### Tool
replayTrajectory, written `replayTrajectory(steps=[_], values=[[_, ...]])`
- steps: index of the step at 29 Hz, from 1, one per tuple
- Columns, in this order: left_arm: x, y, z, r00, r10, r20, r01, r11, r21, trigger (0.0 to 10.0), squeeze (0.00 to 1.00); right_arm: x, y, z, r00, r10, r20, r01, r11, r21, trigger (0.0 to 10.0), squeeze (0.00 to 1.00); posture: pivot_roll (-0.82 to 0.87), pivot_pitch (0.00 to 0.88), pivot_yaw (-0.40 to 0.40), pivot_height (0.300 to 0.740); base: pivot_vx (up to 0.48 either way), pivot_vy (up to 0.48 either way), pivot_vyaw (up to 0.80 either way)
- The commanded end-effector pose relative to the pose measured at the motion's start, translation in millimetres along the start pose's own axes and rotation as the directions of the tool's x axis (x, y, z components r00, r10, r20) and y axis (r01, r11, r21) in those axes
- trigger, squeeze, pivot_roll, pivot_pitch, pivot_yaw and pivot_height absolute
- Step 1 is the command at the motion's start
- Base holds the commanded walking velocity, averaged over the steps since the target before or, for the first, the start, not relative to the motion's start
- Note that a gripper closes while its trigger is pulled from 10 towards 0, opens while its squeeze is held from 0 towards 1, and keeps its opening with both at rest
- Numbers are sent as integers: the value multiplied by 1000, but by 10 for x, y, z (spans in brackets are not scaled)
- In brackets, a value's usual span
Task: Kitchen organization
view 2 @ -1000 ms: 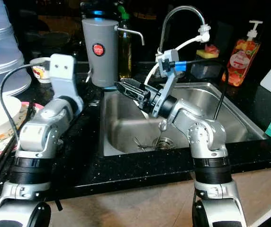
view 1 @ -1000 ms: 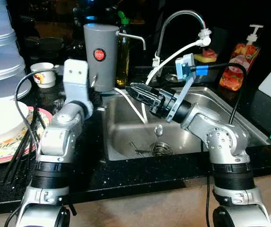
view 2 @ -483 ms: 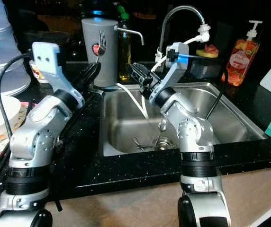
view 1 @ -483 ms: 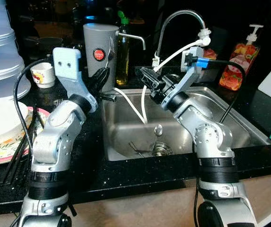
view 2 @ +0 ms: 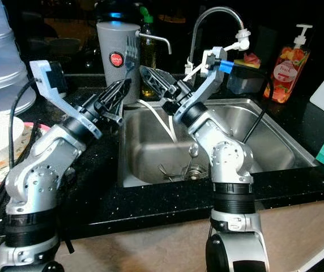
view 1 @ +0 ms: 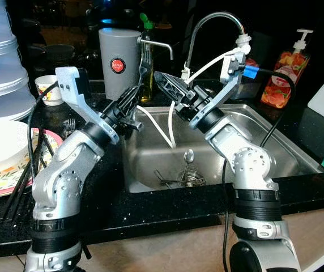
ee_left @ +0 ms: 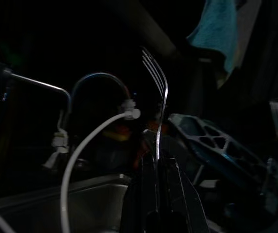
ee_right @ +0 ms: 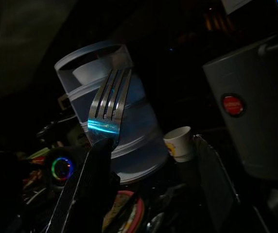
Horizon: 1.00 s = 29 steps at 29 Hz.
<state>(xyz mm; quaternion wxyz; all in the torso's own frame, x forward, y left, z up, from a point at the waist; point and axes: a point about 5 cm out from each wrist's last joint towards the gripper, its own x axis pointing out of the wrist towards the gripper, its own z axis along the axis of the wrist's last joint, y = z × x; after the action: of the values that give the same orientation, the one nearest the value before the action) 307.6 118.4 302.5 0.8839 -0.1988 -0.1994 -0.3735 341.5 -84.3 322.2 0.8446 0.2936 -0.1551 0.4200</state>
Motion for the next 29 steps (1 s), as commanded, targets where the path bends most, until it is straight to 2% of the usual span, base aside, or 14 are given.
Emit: replayTrajectory(steps=[1,7,19,20,21,29], values=[[-5,-39,-10,1000,-22,7,23,1000,-21,0,0,18,62,58,1000,25,19,-25,1000,12,10000,0,-22,44,-36,740,0,0,0],[-13,-101,-66,997,-69,-23,66,994,-89,0,0,23,124,3,999,54,-2,-54,997,58,10000,0,-22,44,-37,740,0,0,0],[-11,-169,-99,992,-118,-51,111,986,-122,0,0,11,187,-28,996,86,-21,-84,993,85,10000,0,-23,43,-34,740,0,0,0],[-10,-172,-97,991,-120,-51,113,986,-124,0,0,9,182,-28,996,83,-20,-81,993,89,314,0,-23,43,-35,740,0,0,0],[-11,-175,-95,991,-122,-53,114,985,-126,0,0,7,180,-27,996,81,-20,-79,992,94,0,0,-23,43,-35,740,0,0,0],[-17,-176,-89,992,-117,-57,109,986,-125,0,0,-1,170,-7,997,78,-15,-76,992,103,0,0,-24,42,-35,740,0,0,0]])
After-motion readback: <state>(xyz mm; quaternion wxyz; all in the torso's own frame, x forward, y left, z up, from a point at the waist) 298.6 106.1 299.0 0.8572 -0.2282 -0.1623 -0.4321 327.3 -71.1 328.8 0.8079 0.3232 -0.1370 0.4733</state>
